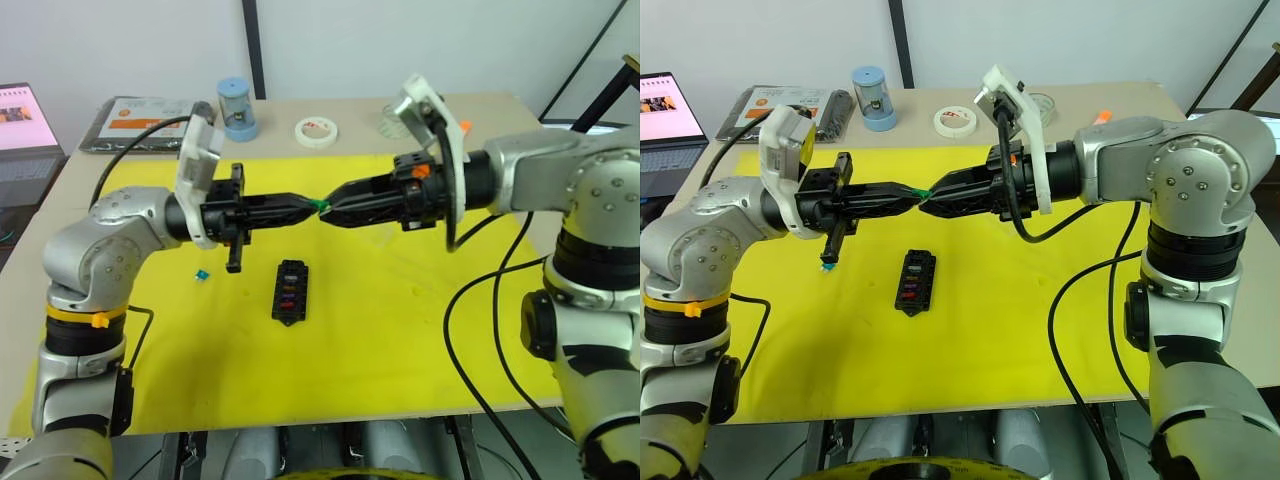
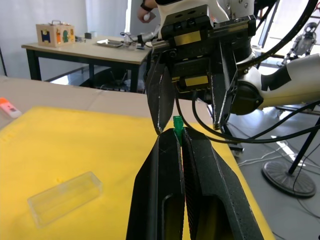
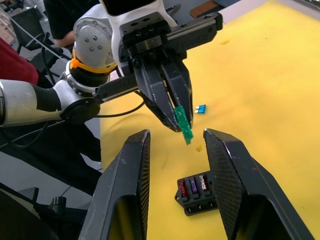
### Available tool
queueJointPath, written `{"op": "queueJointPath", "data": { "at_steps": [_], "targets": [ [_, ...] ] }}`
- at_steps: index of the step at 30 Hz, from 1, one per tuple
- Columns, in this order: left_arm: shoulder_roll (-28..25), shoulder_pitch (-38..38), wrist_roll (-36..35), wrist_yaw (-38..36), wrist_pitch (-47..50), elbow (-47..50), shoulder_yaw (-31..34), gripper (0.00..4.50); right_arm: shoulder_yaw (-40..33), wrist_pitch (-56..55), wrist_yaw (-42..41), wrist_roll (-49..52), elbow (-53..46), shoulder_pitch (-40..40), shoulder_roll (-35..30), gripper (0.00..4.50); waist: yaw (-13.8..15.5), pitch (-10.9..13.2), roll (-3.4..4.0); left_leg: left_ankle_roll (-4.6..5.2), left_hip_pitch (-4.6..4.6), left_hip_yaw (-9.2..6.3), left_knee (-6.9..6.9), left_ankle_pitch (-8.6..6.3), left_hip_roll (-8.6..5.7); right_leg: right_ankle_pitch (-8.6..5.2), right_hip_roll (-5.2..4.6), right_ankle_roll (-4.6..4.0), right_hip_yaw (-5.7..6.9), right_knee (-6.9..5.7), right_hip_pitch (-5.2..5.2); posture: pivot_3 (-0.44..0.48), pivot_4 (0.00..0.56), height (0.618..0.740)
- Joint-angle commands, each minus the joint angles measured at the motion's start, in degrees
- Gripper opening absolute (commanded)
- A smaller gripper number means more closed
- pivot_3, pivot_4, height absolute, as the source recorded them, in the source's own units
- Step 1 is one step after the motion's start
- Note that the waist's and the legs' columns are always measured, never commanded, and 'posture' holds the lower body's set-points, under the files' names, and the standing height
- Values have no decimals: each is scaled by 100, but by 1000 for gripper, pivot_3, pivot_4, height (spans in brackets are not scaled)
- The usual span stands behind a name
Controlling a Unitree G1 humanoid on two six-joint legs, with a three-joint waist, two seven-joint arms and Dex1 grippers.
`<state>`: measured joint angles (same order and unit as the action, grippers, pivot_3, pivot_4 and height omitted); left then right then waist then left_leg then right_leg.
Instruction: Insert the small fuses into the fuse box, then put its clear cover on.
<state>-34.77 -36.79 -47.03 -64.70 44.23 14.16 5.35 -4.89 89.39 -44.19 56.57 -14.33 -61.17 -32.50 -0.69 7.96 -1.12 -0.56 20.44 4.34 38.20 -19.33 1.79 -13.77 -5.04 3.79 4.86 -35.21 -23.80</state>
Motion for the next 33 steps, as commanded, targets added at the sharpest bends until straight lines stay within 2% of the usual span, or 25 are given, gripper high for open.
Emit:
{"op": "queueJointPath", "data": {
  "at_steps": [1,7,10,13,14,21,23,27,30,33],
  "targets": [
    [-63,-86,-148,3,-47,204,46,0,-72,-126,7,110,-91,-84,-53,1728,0,0,0,0,0,0,0,0,0,0,0,0,0,0,0,0,150,740],
    [-59,-83,-146,11,-47,209,42,0,-49,-167,8,116,-99,-61,-48,1728,0,0,0,0,0,0,0,0,0,0,0,0,0,0,0,0,150,740],
    [-55,-97,-137,8,-50,195,32,0,-41,-190,9,120,-94,-57,-47,1201,0,0,0,0,0,0,0,0,0,0,0,0,0,1,0,0,150,740],
    [-58,-108,-142,12,-44,192,35,0,-44,-190,21,135,-101,-62,-38,163,1,0,0,0,0,0,0,0,0,0,0,0,0,1,0,0,150,740],
    [-62,-109,-138,16,-52,189,31,0,-44,-191,25,144,-100,-62,-37,12,1,0,0,0,1,-1,0,0,0,0,0,0,0,1,0,0,150,740],
    [-123,-94,-81,29,-85,189,-1,0,-27,-203,38,164,-114,-59,-40,12,0,0,0,0,0,-1,-1,0,0,0,0,0,0,2,0,0,150,740],
    [-301,-100,145,27,-64,167,-153,0,18,-224,53,140,-141,-51,-59,12,0,0,0,0,0,-1,-1,0,0,0,0,0,0,2,0,0,150,740],
    [-808,42,881,-204,-526,136,-570,1064,538,-595,5,-212,-398,93,-296,0,0,2,4,0,-1,0,-3,0,-3,0,1,0,0,2,0,0,150,740],
    [-1127,285,1246,-542,-1037,74,-686,2142,1159,-1095,-139,-628,-626,224,-550,0,-6,3,4,1,0,1,-7,-1,-4,0,4,0,0,7,-2,0,150,740],
    [-1429,718,1792,-1039,-2028,-204,-747,3258,2075,-1885,-258,-1406,-775,376,-748,0,-18,3,5,2,0,5,-8,-1,-4,0,5,0,0,8,-8,0,150,740]
  ]
}}
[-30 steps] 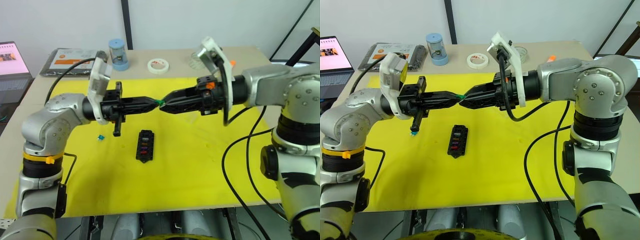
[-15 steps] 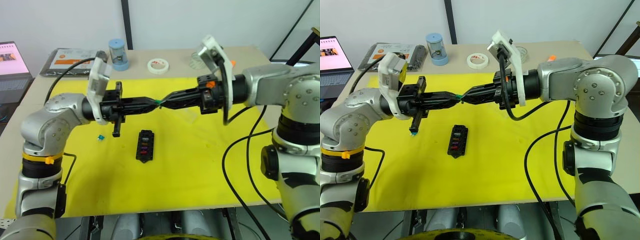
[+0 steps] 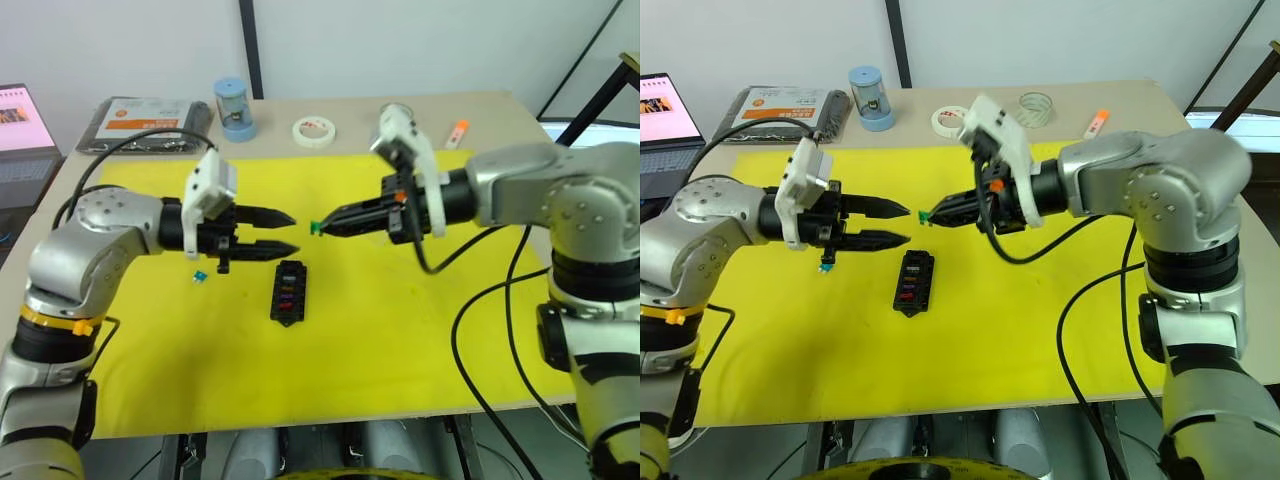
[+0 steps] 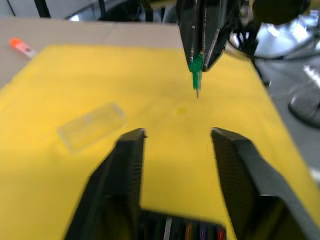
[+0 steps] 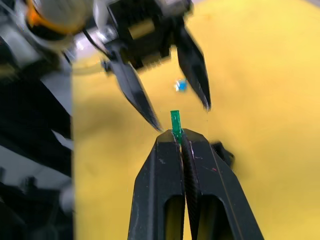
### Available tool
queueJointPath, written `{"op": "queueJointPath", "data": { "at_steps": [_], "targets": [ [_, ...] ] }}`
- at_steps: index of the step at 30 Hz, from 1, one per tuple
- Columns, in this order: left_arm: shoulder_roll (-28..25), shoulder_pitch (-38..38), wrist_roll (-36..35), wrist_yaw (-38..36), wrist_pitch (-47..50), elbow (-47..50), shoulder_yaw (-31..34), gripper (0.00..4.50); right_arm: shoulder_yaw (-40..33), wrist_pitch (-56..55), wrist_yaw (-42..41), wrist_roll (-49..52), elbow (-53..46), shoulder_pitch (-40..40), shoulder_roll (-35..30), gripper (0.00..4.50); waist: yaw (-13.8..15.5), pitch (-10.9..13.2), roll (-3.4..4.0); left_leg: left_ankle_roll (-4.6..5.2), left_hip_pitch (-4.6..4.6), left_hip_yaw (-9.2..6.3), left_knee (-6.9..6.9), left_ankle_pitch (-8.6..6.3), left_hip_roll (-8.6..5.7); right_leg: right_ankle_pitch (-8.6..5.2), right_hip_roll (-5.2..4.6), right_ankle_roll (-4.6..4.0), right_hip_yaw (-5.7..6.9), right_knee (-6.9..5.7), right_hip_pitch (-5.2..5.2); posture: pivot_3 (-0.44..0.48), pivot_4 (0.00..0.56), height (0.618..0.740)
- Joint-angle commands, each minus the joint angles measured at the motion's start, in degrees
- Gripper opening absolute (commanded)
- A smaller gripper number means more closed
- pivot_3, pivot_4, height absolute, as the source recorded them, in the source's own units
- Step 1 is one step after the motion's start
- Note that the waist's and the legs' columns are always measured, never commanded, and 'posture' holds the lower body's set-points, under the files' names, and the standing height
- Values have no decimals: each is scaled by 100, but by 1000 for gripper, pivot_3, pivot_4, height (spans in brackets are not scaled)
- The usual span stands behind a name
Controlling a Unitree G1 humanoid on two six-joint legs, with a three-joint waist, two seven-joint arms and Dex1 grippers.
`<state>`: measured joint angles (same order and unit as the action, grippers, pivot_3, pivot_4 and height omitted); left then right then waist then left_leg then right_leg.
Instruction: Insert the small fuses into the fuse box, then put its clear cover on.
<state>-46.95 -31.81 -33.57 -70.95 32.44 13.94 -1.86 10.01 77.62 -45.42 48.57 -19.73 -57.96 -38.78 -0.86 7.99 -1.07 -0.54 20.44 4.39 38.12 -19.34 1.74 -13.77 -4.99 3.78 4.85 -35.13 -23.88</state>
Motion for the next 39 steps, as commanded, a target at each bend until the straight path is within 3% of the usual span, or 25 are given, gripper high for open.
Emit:
{"op": "queueJointPath", "data": {
  "at_steps": [1,3,4,9,17,39],
  "targets": [
    [-257,343,577,-548,-1163,-286,-25,3647,799,-901,-160,-793,-233,100,-119,0,1,0,0,0,-1,0,0,0,0,0,1,0,0,0,0,0,150,740],
    [-276,513,628,-690,-1418,-457,33,4377,1144,-1266,-183,-1150,-170,177,-45,0,11,0,0,0,2,0,1,0,1,0,3,-1,0,3,-3,0,150,740],
    [-296,588,647,-757,-1491,-536,54,4466,1299,-1390,-170,-1308,-122,207,11,0,15,0,0,0,4,1,2,0,2,0,2,-1,0,2,-6,0,150,740],
    [-378,900,868,-1070,-2029,-894,56,4466,1917,-2057,-146,-2078,56,430,278,0,19,0,-1,4,11,1,3,-2,4,0,-2,-1,1,0,-7,0,150,740],
    [-76,1011,1301,-1096,-2752,-1344,-198,4466,2039,-2327,-185,-2553,519,503,783,0,17,0,0,5,10,2,6,-3,4,0,-2,0,1,-4,-7,0,150,740],
    [188,942,1389,-894,-2581,-1327,-272,4466,2205,-2660,-736,-3310,1253,507,1181,0,11,0,0,5,9,1,6,-2,5,0,0,0,2,-7,-9,0,150,740]
  ]
}}
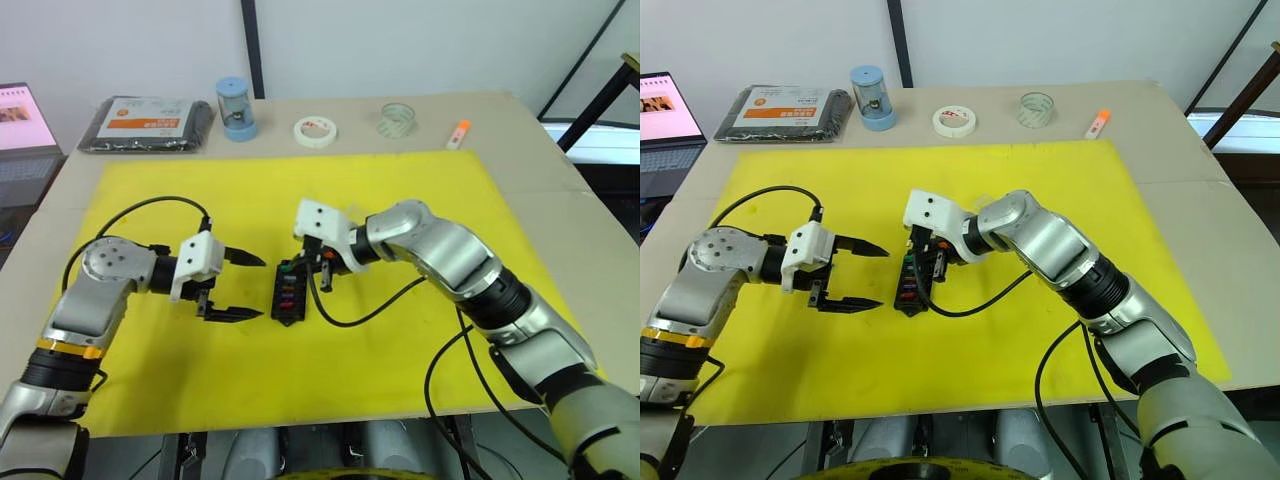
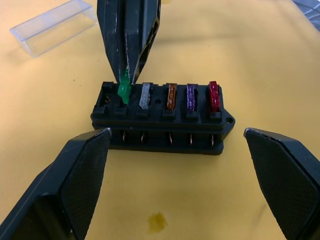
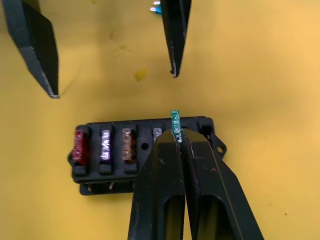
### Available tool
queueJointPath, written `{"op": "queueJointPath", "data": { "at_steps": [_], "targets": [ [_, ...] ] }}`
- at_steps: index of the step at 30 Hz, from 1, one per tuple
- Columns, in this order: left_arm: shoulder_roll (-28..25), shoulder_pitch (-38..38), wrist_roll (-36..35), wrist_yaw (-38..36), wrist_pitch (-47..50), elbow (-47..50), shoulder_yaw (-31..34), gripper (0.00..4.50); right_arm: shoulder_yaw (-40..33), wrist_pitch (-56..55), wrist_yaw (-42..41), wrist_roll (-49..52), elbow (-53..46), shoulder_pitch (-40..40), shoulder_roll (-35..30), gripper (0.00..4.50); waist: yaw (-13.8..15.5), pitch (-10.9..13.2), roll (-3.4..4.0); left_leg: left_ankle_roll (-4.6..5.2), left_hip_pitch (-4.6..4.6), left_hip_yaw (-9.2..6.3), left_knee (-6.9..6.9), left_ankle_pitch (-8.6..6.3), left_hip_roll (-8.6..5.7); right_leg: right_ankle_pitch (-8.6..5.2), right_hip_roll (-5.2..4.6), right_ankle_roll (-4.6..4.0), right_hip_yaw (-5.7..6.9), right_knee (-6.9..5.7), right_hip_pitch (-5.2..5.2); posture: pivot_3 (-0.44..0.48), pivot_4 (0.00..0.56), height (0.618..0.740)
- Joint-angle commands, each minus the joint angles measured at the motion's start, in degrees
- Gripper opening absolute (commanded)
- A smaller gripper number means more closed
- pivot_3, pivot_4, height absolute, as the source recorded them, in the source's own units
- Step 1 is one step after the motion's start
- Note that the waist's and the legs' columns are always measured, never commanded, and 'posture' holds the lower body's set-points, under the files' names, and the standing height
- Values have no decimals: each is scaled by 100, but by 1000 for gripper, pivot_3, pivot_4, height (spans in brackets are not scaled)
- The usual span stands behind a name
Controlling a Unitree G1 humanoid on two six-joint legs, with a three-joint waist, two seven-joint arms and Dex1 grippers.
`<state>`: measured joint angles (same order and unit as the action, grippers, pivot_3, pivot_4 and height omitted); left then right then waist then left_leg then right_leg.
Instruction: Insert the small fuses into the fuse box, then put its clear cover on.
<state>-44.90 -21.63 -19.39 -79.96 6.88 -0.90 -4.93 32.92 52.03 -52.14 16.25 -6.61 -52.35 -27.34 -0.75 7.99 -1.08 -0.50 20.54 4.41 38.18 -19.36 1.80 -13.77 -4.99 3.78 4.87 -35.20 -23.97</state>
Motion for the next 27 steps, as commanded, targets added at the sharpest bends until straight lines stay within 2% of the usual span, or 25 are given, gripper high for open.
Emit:
{"op": "queueJointPath", "data": {
  "at_steps": [1,27],
  "targets": [
    [-14,-77,-26,12,-25,160,33,4466,-88,-125,-81,-106,-38,-49,37,0,0,0,0,0,0,0,0,0,0,0,0,0,0,0,0,0,150,740],
    [7,-138,-24,55,-13,133,13,4466,-42,-289,-267,-524,176,72,147,0,0,0,0,-1,0,1,1,0,-1,0,0,0,0,-1,0,0,150,740]
  ]
}}
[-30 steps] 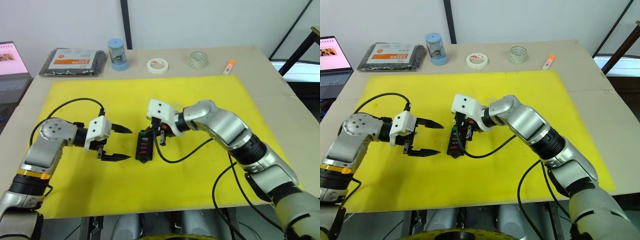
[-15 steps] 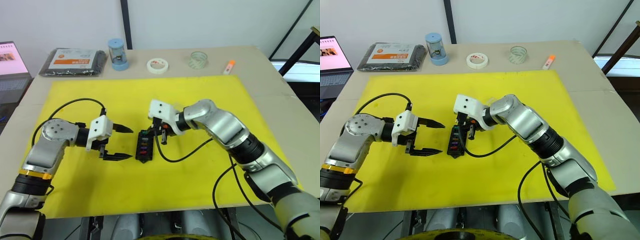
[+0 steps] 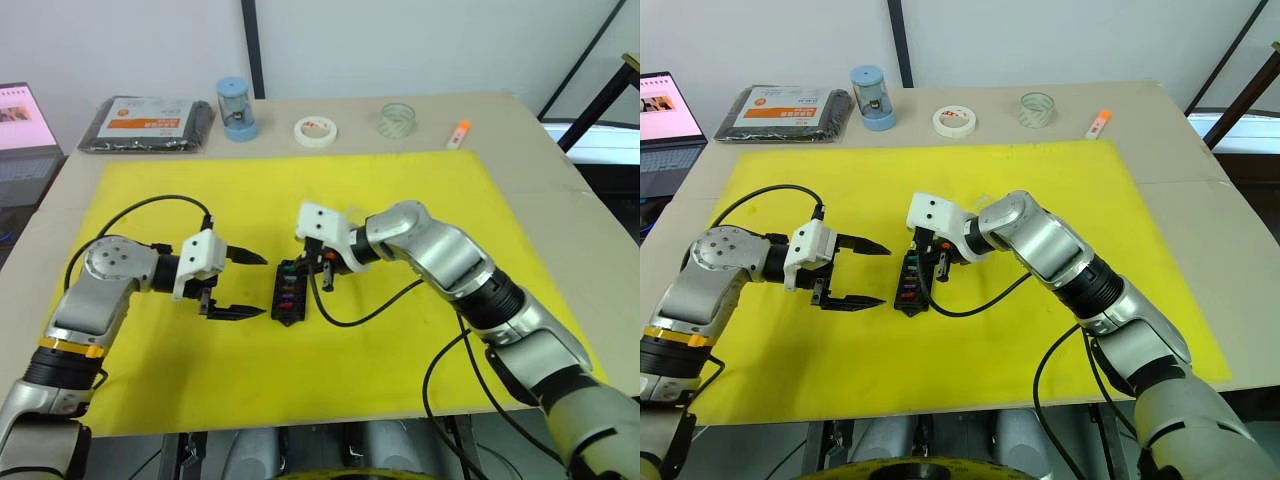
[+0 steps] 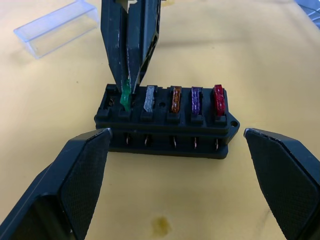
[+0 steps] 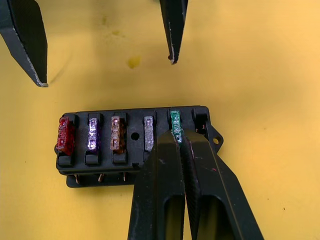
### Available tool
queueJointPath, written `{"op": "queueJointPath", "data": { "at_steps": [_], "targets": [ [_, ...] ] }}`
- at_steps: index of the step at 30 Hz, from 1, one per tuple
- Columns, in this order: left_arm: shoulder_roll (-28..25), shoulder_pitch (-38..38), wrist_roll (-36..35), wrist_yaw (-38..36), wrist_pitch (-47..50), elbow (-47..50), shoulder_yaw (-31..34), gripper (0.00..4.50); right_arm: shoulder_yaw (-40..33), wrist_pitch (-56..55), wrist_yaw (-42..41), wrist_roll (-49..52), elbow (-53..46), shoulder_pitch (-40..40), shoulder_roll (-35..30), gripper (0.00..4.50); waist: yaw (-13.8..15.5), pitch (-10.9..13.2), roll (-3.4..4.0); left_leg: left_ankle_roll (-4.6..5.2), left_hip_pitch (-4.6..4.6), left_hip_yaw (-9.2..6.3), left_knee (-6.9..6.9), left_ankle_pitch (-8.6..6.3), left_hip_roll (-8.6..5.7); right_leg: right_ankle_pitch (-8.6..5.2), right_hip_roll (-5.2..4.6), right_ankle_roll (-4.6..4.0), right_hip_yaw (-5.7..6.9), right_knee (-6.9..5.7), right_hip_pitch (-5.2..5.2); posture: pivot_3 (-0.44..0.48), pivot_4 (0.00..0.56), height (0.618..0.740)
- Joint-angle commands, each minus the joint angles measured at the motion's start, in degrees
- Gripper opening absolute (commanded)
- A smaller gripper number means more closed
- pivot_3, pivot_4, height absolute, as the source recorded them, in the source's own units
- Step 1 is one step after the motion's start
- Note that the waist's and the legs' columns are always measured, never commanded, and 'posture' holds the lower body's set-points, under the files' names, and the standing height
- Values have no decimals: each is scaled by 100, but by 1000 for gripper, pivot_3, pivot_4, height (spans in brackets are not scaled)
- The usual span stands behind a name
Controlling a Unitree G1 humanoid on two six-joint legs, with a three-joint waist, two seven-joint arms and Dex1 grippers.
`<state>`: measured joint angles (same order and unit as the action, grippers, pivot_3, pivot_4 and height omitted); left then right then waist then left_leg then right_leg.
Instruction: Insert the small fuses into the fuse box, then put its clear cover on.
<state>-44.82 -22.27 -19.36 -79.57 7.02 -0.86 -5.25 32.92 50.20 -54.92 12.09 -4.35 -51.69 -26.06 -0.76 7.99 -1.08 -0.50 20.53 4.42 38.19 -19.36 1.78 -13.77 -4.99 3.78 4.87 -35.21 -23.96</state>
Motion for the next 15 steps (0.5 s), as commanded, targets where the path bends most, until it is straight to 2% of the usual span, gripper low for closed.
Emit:
{"op": "queueJointPath", "data": {
  "at_steps": [1,15],
  "targets": [
    [-2,-73,-26,15,-29,130,42,4466,-17,-142,20,-160,-26,14,11,0,1,0,0,0,0,0,0,0,0,0,0,0,0,0,0,0,150,740],
    [16,-34,-27,80,-2,209,29,4466,219,-100,-41,-512,329,142,87,0,-2,-1,0,0,-15,0,1,0,0,0,1,0,0,0,16,0,150,740]
  ]
}}
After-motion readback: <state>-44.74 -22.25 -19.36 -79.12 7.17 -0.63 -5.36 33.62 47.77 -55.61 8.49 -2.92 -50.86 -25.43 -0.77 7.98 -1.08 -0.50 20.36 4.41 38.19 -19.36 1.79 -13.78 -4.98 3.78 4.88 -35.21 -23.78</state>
